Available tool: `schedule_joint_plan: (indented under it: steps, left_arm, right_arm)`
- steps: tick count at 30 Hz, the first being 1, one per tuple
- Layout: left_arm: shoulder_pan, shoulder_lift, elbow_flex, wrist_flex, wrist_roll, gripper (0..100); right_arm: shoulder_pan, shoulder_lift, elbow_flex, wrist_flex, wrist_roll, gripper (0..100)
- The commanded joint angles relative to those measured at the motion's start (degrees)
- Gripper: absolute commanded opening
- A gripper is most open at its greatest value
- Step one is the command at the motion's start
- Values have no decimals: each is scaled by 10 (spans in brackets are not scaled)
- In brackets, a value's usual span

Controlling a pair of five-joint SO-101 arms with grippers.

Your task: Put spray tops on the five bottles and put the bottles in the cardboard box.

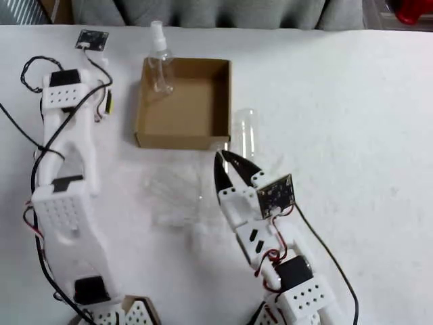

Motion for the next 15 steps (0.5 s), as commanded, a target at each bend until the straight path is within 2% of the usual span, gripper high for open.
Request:
schedule_joint_plan:
  steps: [1,7,15]
  left_arm:
    - [-13,54,-108,22,-6,22]
    - [-48,162,-254,71,-6,22]
    - [-138,265,-444,144,-12,22]
  right_arm:
    - [0,-2,-3,-1,4,16]
    - [0,-2,-3,-1,4,16]
    - [-3,-2,-3,-1,4,16]
